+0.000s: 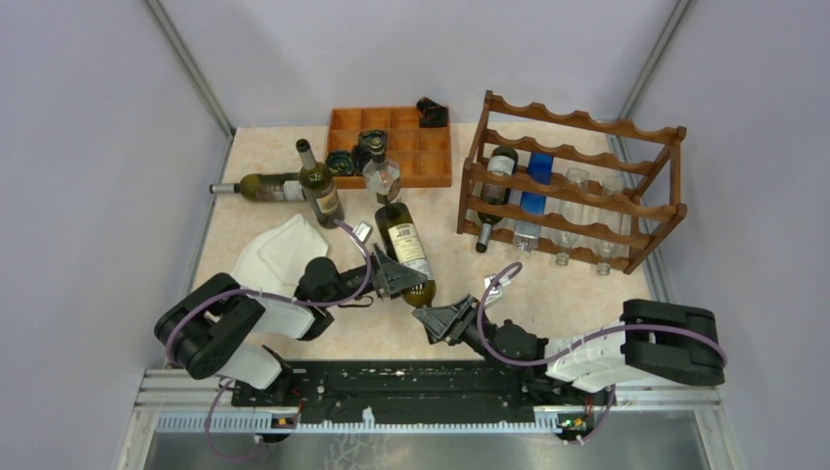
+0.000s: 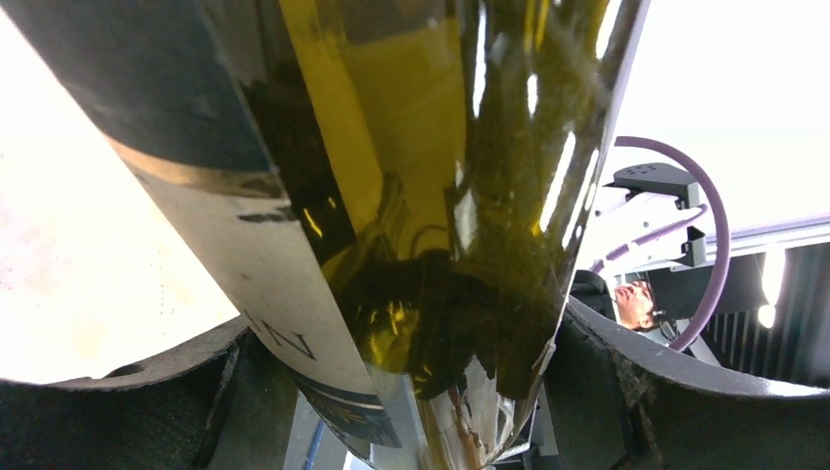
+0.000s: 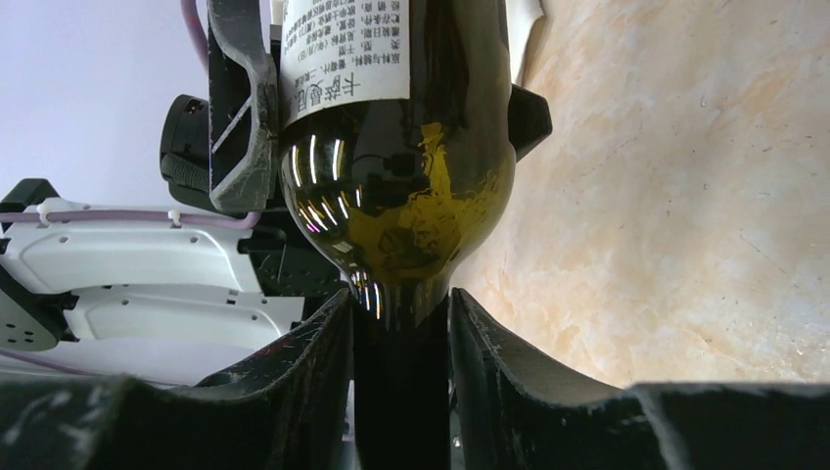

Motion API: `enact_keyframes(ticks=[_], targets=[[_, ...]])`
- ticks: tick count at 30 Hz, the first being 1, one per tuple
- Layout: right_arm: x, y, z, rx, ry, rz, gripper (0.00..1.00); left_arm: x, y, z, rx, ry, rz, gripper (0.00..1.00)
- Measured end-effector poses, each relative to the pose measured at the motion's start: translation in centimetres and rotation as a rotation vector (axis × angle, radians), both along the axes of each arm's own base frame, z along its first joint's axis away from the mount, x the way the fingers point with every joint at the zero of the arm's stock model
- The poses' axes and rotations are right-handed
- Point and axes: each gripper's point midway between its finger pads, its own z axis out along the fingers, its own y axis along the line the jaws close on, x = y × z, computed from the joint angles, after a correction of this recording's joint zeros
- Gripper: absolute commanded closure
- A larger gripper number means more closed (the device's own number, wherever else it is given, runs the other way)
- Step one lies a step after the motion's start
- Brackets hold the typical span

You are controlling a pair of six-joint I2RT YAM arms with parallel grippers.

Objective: Put the wine bottle on the wine rack
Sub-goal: Place the wine bottle in the wine rack.

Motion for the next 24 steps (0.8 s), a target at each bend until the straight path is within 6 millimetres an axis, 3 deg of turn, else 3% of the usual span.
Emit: enact_keyframes(ticks=[3,9,12,16,17,21,24], targets=[[0.1,0.0,-0.2,-0.003,0.009,-0.002,0.68,0.0,-0.1,-0.5,0.017,0.008,0.002,1.00],[0.2,0.1,-0.5,0.000,0.023,0.003,0.97,0.1,0.0,-0.7,0.024,0.012,0.010,1.00],[0.2,0.1,-0.5,0.002,0.026,0.005,1.00,0.2,0.0,-0.7,0.026,0.013,0.013,0.92],[0.2,0.0,-0.5,0.001,0.025,0.006,1.00,0.2,0.0,-0.8,0.028,0.015,0.013,0.52],[0.2,0.0,-0.5,0.001,0.024,0.005,1.00,0.2,0.0,-0.8,0.028,0.016,0.013,0.37],[0.2,-0.4,-0.3,0.003,0.005,0.005,1.00,0.2,-0.2,-0.6,0.025,0.012,0.013,0.03],[0.2,-1.0,0.0,0.011,-0.008,-0.004,1.00,0.3,-0.2,-0.3,0.023,-0.001,0.019,0.01]])
